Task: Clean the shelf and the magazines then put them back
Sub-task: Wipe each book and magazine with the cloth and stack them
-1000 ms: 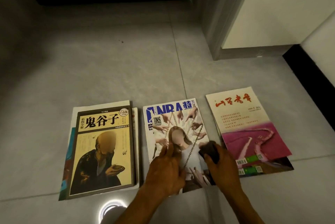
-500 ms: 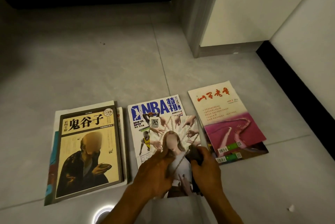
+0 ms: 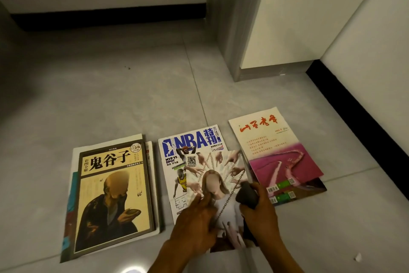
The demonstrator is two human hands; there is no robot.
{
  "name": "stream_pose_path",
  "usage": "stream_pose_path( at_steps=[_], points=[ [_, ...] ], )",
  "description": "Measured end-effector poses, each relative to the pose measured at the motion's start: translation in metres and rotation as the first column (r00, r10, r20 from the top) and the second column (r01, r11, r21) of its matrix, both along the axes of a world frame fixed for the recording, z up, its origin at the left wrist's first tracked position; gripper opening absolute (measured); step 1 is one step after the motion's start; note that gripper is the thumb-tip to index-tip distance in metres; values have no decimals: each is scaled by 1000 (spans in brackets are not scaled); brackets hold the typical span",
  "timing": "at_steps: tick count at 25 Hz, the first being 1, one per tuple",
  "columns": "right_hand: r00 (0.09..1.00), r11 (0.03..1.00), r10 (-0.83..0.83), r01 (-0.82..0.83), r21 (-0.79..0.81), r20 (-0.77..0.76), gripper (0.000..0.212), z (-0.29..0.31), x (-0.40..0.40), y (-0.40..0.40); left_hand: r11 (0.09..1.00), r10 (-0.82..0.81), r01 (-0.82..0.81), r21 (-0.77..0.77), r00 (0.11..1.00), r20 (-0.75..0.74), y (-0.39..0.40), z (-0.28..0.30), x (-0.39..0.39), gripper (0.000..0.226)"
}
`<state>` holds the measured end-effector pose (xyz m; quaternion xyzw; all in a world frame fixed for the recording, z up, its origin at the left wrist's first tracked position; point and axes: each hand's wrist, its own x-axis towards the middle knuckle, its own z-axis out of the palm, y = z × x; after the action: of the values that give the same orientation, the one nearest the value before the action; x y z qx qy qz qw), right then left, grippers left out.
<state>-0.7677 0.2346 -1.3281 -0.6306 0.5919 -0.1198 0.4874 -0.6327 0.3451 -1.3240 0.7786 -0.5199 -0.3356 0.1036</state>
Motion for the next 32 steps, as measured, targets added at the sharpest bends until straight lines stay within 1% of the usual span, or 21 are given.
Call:
stream_pose_path(
  at_steps=[1, 2, 3, 4, 6, 8, 9, 11, 12, 13, 14, 16, 17, 18, 20, 21, 23, 26, 28, 30, 32],
  points=[
    [998, 991, -44, 37, 128, 54, 51, 7, 2, -10, 998, 42, -44, -38, 998, -53, -1, 1, 2, 48],
    [995, 979, -66, 49, 197, 80, 51, 18, 3, -21, 990, 101, -111, -88, 988, -114, -2, 3, 4, 44],
    [994, 983, -69, 54, 174, 84, 49, 30, 5, -34, 972, 166, -187, -145, 975, -148, -3, 6, 7, 40],
    [996, 995, -65, 60, 76, 67, 45, 47, 7, -48, 949, 220, -242, -200, 967, -125, -4, 9, 11, 37],
    [1000, 968, -24, 25, -249, 7, 37, 87, 10, -71, 907, 317, -310, -284, 948, -21, -3, 8, 19, 38],
    [992, 830, -32, -40, -556, -119, 41, 121, 6, -90, 896, 358, -335, -292, 933, 26, 2, 1, 19, 43],
    [978, 733, -96, -56, -678, -185, 44, 131, 3, -98, 902, 361, -339, -266, 932, 35, 7, -3, 17, 44],
    [949, 591, -188, -96, -801, -253, 48, 125, -3, -113, 927, 342, -324, -187, 937, 71, 14, -15, 14, 44],
    [938, 583, -169, -153, -798, -303, 46, 113, -4, -118, 937, 327, -307, -169, 939, 109, 17, -18, 13, 43],
    [931, 625, -107, -211, -751, -350, 42, 96, -5, -122, 942, 321, -299, -156, 935, 149, 19, -20, 14, 42],
    [925, 714, -23, -251, -654, -380, 37, 75, -7, -126, 944, 320, -297, -144, 931, 177, 21, -22, 14, 43],
    [885, 875, 226, -368, -316, -407, 34, 33, -11, -123, 951, 307, -290, -109, 930, 200, 22, -23, 15, 47],
    [858, 889, 319, -418, -187, -402, 35, 15, -12, -118, 954, 296, -277, -114, 930, 218, 23, -23, 15, 49],
    [868, 907, 321, -397, -140, -379, 35, 3, -12, -112, 957, 288, -269, -112, 932, 219, 25, -25, 16, 54],
    [946, 952, 197, -247, -180, -259, 32, -5, -3, -101, 946, 320, -300, -121, 925, 207, 28, -28, 22, 62],
    [961, 942, 174, -226, -247, -217, 31, -3, 4, -96, 940, 339, -323, -111, 921, 194, 28, -29, 26, 64],
    [957, 881, 212, -275, -386, -197, 40, 7, 22, -87, 935, 355, -346, -83, 917, 180, 28, -29, 31, 69],
    [931, 791, 306, -366, -491, -200, 51, 10, 59, -72, 928, 372, -363, -87, 914, 162, 30, -32, 29, 80],
    [840, 697, 436, -543, -468, -324, 49, -6, 82, -51, 918, 396, -385, -100, 907, 142, 29, -37, 28, 76],
    [729, 618, 476, -675, -403, -491, 53, -30, 92, -20, 906, 419, -405, -127, 900, 120, 26, -41, 31, 65],
    [711, 641, 493, -686, -343, -501, 62, -50, 93, 9, 905, 422, -410, -114, 900, 111, 20, -41, 36, 60]
  ],
)
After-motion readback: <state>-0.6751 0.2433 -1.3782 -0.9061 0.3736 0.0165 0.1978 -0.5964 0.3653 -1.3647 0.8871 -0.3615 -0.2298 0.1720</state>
